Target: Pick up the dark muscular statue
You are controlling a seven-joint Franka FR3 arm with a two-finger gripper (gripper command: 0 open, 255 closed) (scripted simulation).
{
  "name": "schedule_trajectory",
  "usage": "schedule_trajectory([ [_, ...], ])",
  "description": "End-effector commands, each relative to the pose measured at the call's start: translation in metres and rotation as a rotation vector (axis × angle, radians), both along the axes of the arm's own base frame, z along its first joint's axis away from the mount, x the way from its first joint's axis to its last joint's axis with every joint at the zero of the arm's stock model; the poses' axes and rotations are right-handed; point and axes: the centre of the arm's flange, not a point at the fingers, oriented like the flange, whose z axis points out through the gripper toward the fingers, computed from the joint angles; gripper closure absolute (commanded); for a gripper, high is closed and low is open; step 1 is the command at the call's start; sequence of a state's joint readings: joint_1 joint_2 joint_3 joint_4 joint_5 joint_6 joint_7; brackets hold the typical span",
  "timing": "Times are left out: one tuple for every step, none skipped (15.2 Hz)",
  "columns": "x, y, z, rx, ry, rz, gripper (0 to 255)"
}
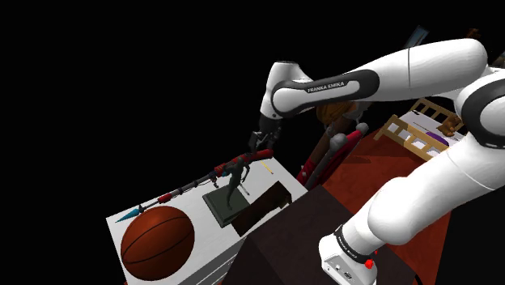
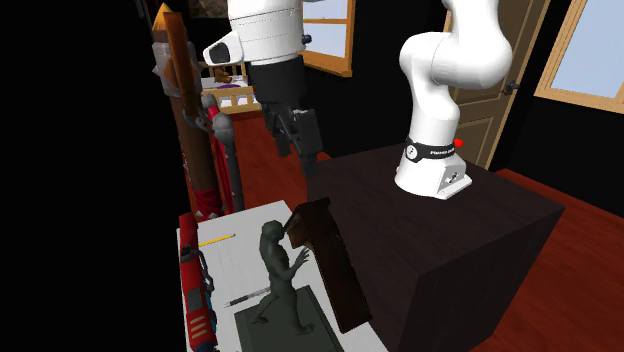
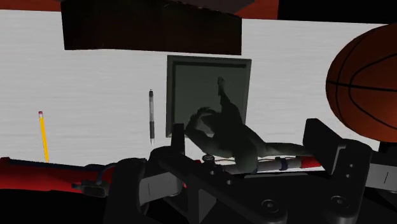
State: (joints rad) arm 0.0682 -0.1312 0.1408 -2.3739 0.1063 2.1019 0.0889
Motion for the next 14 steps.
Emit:
schedule_trajectory([
  [0.017,0.01,-0.016,0.001,-0.01,0.008,0],
  [0.025,0.015,-0.024,0.002,-0.014,0.011,0],
  [0.034,0.02,-0.032,0.002,-0.018,0.015,0],
  [0.042,0.025,-0.04,0.002,-0.023,0.019,0],
  [0.05,0.03,-0.048,0.002,-0.027,0.023,0],
  [0.056,0.034,-0.054,0.002,-0.03,0.026,0],
  [0.056,0.034,-0.059,0.002,-0.03,0.026,0],
  [0.056,0.034,-0.065,0.002,-0.03,0.026,0],
  [0.056,0.034,-0.07,0.002,-0.03,0.026,0],
  [0.056,0.034,-0.075,0.002,-0.03,0.026,0],
  [0.056,0.034,-0.081,0.002,-0.03,0.026,0],
  [0.056,0.034,-0.086,0.002,-0.03,0.026,0],
  [0.056,0.034,-0.091,0.002,-0.03,0.026,0],
  [0.056,0.034,-0.094,0.002,-0.03,0.026,0],
])
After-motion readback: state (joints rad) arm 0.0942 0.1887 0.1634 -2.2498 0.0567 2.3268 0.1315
